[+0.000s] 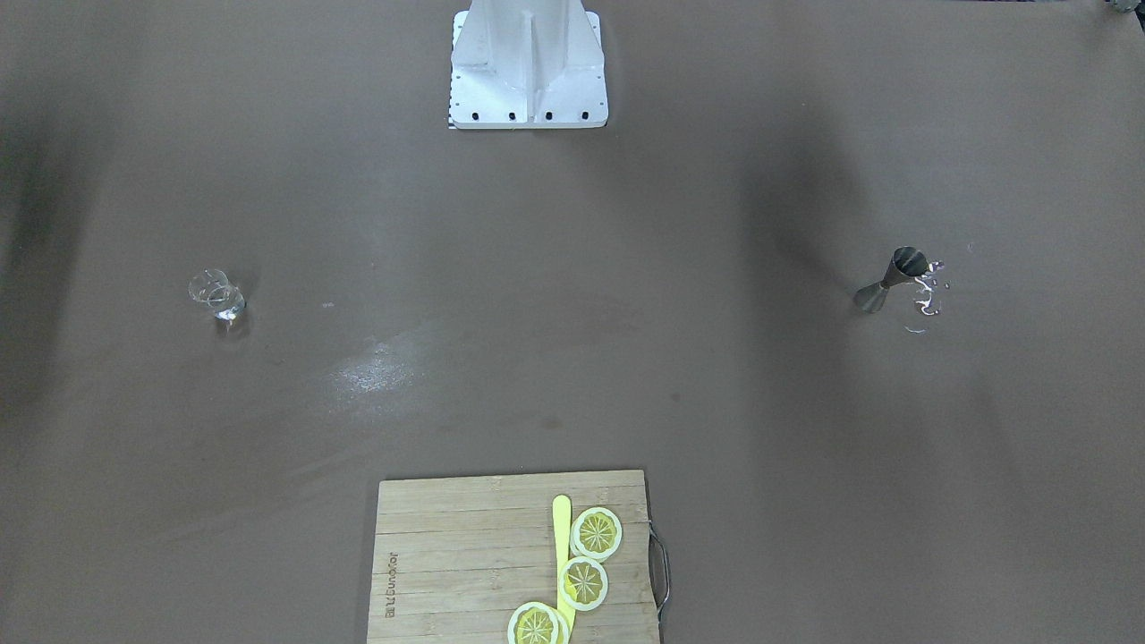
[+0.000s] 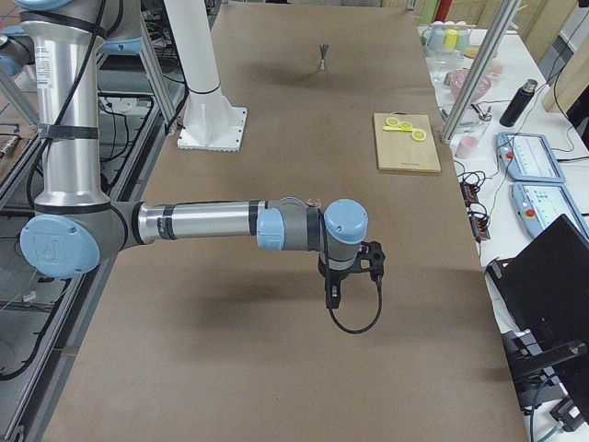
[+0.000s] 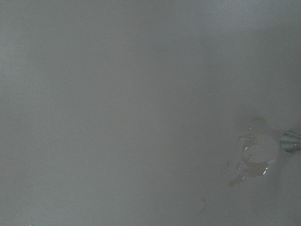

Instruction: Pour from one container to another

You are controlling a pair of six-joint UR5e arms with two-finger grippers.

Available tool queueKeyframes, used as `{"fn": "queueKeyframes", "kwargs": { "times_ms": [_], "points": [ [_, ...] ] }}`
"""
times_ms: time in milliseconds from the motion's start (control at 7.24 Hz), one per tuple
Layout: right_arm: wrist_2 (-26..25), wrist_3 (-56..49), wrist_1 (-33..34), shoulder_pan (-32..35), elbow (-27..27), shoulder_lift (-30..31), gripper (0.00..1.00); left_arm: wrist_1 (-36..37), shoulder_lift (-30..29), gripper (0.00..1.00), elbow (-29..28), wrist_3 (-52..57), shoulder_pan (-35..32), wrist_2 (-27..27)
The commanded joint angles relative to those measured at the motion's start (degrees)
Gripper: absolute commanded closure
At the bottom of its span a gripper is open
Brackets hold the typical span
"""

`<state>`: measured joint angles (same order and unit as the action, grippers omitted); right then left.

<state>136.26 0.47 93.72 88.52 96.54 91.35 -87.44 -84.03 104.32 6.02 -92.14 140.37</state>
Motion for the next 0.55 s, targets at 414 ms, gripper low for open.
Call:
{"fn": "queueKeyframes", "kwargs": {
  "times_ms": [414],
  "points": [
    [0.4,-8.6,0.0,-0.1,1.4,-1.6,0.00,-1.4,-5.0,0.02,-0.3,-5.1,0.0,-0.5]
  ]
}}
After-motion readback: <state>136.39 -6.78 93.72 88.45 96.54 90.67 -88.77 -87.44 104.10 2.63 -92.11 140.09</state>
